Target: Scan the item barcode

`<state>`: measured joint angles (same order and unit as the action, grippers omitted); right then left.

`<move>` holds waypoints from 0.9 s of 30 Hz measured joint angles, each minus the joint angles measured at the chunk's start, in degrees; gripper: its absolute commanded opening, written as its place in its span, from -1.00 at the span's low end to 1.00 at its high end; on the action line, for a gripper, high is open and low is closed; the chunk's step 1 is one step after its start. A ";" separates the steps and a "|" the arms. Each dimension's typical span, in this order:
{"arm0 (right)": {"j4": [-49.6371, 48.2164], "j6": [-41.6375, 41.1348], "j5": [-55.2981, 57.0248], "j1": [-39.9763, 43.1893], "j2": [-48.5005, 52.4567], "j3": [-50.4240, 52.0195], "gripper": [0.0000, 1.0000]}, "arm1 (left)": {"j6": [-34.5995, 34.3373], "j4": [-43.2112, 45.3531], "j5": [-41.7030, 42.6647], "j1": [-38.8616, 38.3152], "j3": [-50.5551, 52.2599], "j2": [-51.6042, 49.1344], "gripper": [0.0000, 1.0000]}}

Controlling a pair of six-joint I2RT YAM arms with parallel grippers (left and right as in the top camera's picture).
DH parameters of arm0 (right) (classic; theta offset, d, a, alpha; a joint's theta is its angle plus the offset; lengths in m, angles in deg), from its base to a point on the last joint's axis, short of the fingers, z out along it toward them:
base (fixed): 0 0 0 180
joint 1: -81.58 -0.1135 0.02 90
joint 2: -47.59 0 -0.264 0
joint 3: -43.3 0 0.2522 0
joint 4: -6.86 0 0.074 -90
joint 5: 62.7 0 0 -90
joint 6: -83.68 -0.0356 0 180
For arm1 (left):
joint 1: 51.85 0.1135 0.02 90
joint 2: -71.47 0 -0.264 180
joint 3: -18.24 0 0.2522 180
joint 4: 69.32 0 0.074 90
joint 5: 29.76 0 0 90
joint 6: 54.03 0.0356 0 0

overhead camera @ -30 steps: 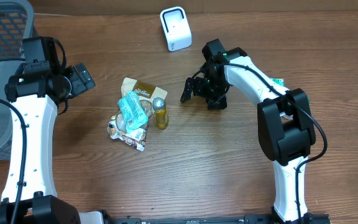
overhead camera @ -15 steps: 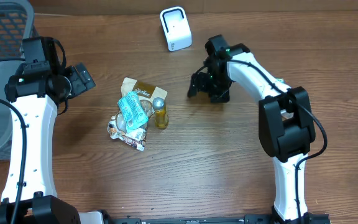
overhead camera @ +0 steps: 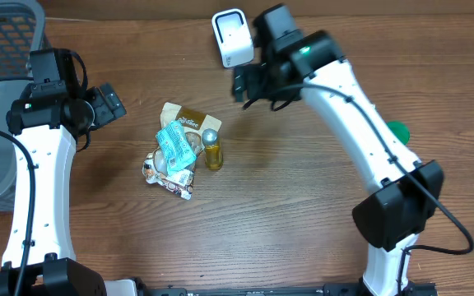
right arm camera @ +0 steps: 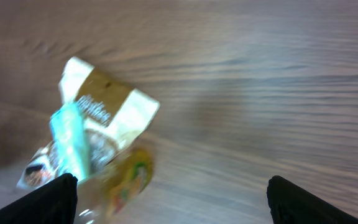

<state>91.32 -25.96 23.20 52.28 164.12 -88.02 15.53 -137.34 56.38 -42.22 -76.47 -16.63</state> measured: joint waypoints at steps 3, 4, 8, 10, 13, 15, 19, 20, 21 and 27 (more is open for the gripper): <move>-0.72 -1.62 3.58 -4.46 0.24 0.00 0.93 | 0.00 0.02 0.00 0.00 0.00 0.00 0.99; -1.29 -1.75 4.57 -5.60 0.24 0.00 0.94 | 0.00 0.00 -0.02 0.00 0.00 0.00 0.99; -3.76 -3.28 8.07 -10.16 0.24 0.00 0.96 | 0.00 0.00 0.00 0.00 0.00 0.00 0.99; -4.46 -5.11 9.22 -11.76 0.24 0.22 0.96 | 0.00 0.00 0.00 0.00 0.00 0.00 0.99; -5.20 -7.06 10.08 -12.79 0.24 1.16 0.96 | 0.00 0.00 0.00 0.00 0.00 0.00 0.99; -5.05 -8.07 10.54 -13.27 0.31 2.16 0.97 | -0.02 0.00 0.00 0.00 0.00 0.00 0.99; -5.03 -8.83 10.82 -14.32 0.59 2.23 0.97 | -0.02 0.00 0.00 0.00 0.00 0.00 0.99; -4.72 -8.90 10.97 -15.02 1.11 2.23 0.98 | -0.02 0.00 0.00 0.00 0.00 0.00 0.99; -4.48 -8.92 10.97 -15.45 1.60 2.25 0.98 | 0.00 0.00 0.00 0.00 0.00 0.00 0.99; -3.28 -8.92 10.95 -17.51 4.31 2.73 0.98 | 0.00 0.00 0.00 0.00 0.00 0.00 0.99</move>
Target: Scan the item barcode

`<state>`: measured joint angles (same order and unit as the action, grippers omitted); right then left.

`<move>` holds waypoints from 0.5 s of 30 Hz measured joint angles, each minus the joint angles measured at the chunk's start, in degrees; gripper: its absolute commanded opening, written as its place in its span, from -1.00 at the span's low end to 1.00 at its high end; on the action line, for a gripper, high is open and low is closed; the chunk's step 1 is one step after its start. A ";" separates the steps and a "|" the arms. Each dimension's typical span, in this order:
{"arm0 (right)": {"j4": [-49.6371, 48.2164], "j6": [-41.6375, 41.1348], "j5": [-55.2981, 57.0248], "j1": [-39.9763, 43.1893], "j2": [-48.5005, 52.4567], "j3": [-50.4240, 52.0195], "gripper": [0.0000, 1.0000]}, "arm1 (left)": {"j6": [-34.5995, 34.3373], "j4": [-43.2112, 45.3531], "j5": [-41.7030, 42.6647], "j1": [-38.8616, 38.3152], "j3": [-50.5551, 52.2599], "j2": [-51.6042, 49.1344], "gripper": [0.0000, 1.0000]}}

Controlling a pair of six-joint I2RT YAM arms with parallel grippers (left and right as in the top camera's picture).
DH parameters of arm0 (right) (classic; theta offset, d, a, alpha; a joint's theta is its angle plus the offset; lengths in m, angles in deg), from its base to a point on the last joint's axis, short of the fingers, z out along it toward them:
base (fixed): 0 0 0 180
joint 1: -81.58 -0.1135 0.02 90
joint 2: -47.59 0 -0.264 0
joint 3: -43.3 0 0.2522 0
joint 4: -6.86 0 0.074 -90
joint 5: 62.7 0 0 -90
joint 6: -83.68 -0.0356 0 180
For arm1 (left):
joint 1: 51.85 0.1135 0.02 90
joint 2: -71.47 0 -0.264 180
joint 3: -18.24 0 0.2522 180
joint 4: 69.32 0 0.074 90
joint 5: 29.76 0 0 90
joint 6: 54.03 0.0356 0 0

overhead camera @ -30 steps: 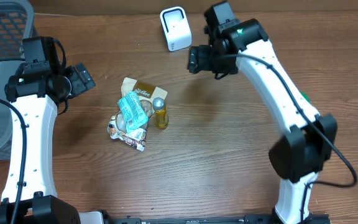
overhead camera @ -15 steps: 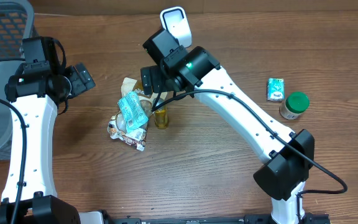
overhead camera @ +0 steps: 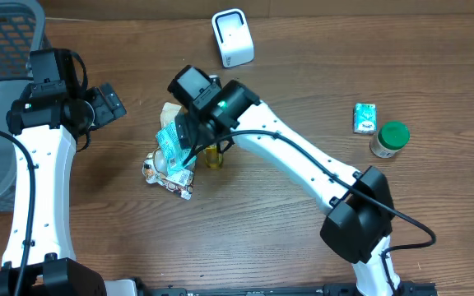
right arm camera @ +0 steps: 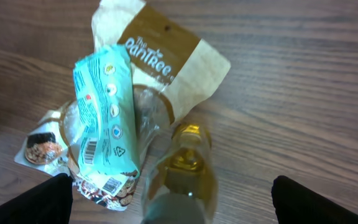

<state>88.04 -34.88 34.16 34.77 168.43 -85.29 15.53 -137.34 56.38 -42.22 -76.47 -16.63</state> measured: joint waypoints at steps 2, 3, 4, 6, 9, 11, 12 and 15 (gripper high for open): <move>0.68 0.00 0.04 -0.48 0.00 0.09 0.98 | 0.00 0.00 0.00 0.00 0.00 0.00 0.99; 1.22 -0.24 0.02 -0.61 0.00 0.09 0.98 | 0.00 0.00 0.00 0.00 0.00 0.00 0.99; 1.79 -0.63 0.02 -0.87 0.00 0.09 0.98 | -0.02 0.00 0.00 0.00 0.00 0.00 0.99; 2.43 -1.60 0.02 -0.94 0.04 0.09 0.98 | 0.00 0.00 0.00 0.00 0.00 0.00 0.99; 2.40 -2.29 0.04 -0.92 1.09 0.09 0.89 | -0.02 0.00 0.00 0.00 0.00 0.00 0.99; 2.23 -2.64 0.04 -0.92 2.32 0.15 0.76 | 0.00 0.00 0.00 0.00 0.00 0.00 0.99; 1.99 -2.73 0.04 -0.92 2.71 0.31 0.64 | 0.00 0.00 0.00 0.00 0.00 0.00 0.99; 2.08 -2.93 0.02 -0.92 4.09 0.96 0.37 | 0.00 0.00 0.00 0.00 0.00 0.00 0.99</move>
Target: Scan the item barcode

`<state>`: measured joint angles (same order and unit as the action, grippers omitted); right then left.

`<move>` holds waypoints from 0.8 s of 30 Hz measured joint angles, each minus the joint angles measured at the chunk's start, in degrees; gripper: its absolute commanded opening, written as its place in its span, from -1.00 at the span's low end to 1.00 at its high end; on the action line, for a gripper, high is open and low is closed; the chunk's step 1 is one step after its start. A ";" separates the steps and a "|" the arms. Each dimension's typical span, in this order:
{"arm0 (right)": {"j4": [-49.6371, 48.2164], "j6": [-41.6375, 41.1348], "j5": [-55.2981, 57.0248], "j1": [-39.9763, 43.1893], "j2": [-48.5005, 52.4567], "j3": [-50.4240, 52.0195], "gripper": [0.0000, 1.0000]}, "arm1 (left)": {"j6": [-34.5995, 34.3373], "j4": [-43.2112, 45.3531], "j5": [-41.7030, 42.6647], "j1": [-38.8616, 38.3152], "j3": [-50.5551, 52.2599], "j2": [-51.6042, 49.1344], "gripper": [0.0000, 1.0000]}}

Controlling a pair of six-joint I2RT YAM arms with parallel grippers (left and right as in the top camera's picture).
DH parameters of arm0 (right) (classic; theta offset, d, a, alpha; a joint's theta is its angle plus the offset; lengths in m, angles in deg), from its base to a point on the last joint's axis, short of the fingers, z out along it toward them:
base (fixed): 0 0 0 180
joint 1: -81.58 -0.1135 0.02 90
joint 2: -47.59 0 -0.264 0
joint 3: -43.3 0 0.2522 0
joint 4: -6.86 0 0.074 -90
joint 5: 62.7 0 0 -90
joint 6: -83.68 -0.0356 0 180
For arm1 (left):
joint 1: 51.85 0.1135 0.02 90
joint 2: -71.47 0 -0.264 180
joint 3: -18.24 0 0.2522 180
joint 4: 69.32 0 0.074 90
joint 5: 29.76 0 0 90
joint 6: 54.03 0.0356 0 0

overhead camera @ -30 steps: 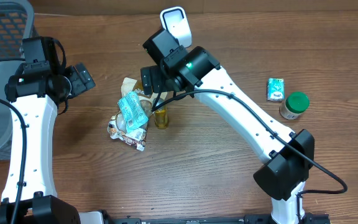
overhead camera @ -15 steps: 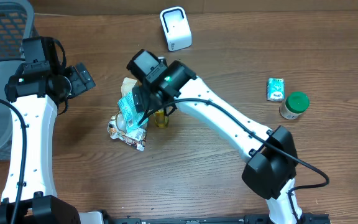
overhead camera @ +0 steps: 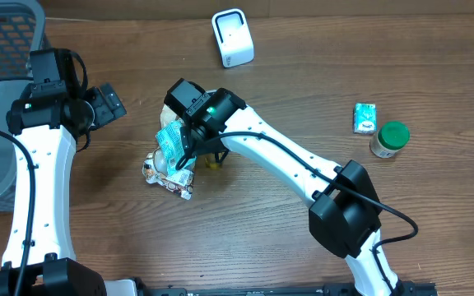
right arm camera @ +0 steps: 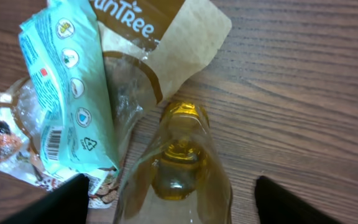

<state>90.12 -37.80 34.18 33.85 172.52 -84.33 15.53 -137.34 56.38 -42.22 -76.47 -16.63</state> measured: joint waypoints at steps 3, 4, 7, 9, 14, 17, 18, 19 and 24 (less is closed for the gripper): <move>0.26 0.24 0.00 0.00 0.07 0.00 0.09 | -0.02 0.00 0.00 0.00 0.00 0.00 0.99; 0.28 -0.04 0.00 0.00 0.07 0.00 -0.09 | 0.00 0.00 0.00 0.00 0.00 0.00 0.99; 0.28 -0.22 0.37 0.00 0.07 0.00 -0.18 | 0.00 0.00 0.00 0.00 0.00 0.00 0.99; 0.39 -0.02 0.74 0.02 0.07 0.00 -0.26 | -0.02 0.00 0.00 0.00 0.00 0.00 0.99; 1.90 -0.02 0.85 1.18 0.07 -0.04 -0.27 | 0.00 0.00 0.00 0.00 0.00 0.00 0.99; 3.26 -0.02 0.90 4.00 0.07 -0.24 -0.28 | 0.00 0.00 0.00 0.00 0.00 0.00 0.99; 4.00 0.00 1.09 5.40 -0.04 -0.24 -0.27 | 0.00 0.00 0.00 0.00 0.00 0.00 0.99; 4.48 0.00 1.29 6.23 -0.07 -0.24 -0.27 | 0.00 0.00 0.00 0.00 0.00 0.00 0.99; 6.16 0.15 5.20 11.08 -0.26 -0.24 -0.28 | 0.00 0.00 0.00 0.00 0.00 0.00 0.99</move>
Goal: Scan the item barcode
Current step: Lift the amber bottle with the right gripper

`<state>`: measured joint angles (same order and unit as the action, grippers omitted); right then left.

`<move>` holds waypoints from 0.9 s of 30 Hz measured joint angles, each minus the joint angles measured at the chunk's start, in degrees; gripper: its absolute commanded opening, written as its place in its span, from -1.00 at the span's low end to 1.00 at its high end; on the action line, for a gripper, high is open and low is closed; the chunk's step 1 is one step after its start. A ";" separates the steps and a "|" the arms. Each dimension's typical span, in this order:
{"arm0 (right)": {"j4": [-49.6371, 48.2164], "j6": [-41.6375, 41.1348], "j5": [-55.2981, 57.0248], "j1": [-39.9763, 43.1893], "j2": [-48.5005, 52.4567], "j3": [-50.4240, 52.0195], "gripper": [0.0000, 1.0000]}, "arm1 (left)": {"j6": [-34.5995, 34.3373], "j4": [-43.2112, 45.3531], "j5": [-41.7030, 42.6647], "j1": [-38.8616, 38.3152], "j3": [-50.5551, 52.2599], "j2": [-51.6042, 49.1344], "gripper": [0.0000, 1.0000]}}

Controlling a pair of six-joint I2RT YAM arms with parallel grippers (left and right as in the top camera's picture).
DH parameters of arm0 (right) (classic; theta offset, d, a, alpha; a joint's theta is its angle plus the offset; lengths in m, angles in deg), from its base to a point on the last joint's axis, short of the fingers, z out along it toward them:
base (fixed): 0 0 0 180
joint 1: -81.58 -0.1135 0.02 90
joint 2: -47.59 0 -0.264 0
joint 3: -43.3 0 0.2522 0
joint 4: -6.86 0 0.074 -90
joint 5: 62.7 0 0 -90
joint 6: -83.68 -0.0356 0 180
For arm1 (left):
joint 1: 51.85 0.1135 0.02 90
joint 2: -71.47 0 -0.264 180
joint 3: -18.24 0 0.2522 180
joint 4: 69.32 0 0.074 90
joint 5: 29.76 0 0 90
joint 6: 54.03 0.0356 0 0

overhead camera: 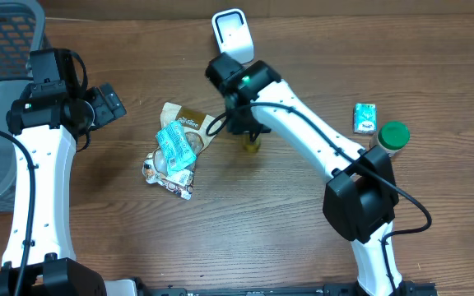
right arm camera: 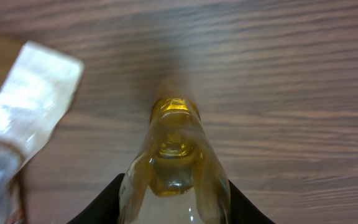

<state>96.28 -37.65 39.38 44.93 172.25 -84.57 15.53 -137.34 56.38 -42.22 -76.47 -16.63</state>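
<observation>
A small clear bottle of yellow liquid (right arm camera: 176,155) is clamped between the black fingers (right arm camera: 101,205) of my right gripper (right arm camera: 176,214), its yellow end pointing away from the camera. From overhead, the bottle (overhead camera: 252,145) hangs under my right gripper (overhead camera: 243,125), to the right of the pile and below the white scanner (overhead camera: 231,34) at the back edge. My left gripper (overhead camera: 107,102) hovers at the left, away from everything; whether its jaws are open or shut does not show.
The pile left of the bottle holds a brown and white pouch (overhead camera: 189,122), a teal packet (overhead camera: 176,146) and a snack pack (overhead camera: 168,178). A small teal box (overhead camera: 365,117) and a green-lidded jar (overhead camera: 390,138) stand at the right. A grey basket fills the left edge.
My right gripper was open around the bottle at the pile. Now it is shut on the bottle and has moved right and back, off the pile and closer to the scanner.
My right gripper was open near the scanner, then open above the pile, then low with its fingers on either side of the bottle. Now the bottle is in its grip and away from the pile. The left arm has not moved.
</observation>
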 measured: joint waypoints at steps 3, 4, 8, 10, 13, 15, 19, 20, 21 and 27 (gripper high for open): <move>-0.46 1.68 0.96 1.88 0.00 0.00 -0.27 | 0.00 0.00 0.00 0.00 0.00 0.00 0.99; -0.50 1.90 0.90 2.32 0.00 0.00 -0.27 | 0.00 0.00 0.00 0.00 0.00 0.00 0.99; -0.63 2.89 0.24 3.69 -0.02 0.00 -0.25 | 0.00 0.00 0.00 0.00 0.00 0.00 0.99; -0.66 2.97 0.11 4.07 -0.02 0.00 -0.24 | -0.02 0.00 0.00 0.00 0.00 0.00 0.99; -0.68 3.08 0.00 4.59 -0.02 0.00 -0.17 | 0.00 0.00 0.00 0.00 0.00 0.00 0.99; -0.63 3.23 -0.17 4.79 -0.07 0.00 -0.16 | 0.00 0.00 0.00 0.00 0.00 0.00 0.99; -0.63 3.28 -0.26 4.79 -0.11 0.00 -0.03 | 0.00 0.00 0.00 0.00 0.00 0.00 0.99; -0.66 3.28 -0.26 4.79 -0.11 0.00 0.02 | 0.00 0.00 0.00 0.00 0.00 0.00 0.99; -0.68 3.50 -0.26 4.79 -0.13 0.00 0.15 | 0.00 0.00 0.00 0.00 0.00 0.00 0.99; -0.68 3.45 -0.33 4.79 -0.87 0.00 0.79 | 0.00 0.00 0.00 0.00 0.00 0.00 0.99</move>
<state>95.60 -34.20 39.05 49.72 171.38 -84.57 15.53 -137.34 56.38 -42.22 -76.47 -16.63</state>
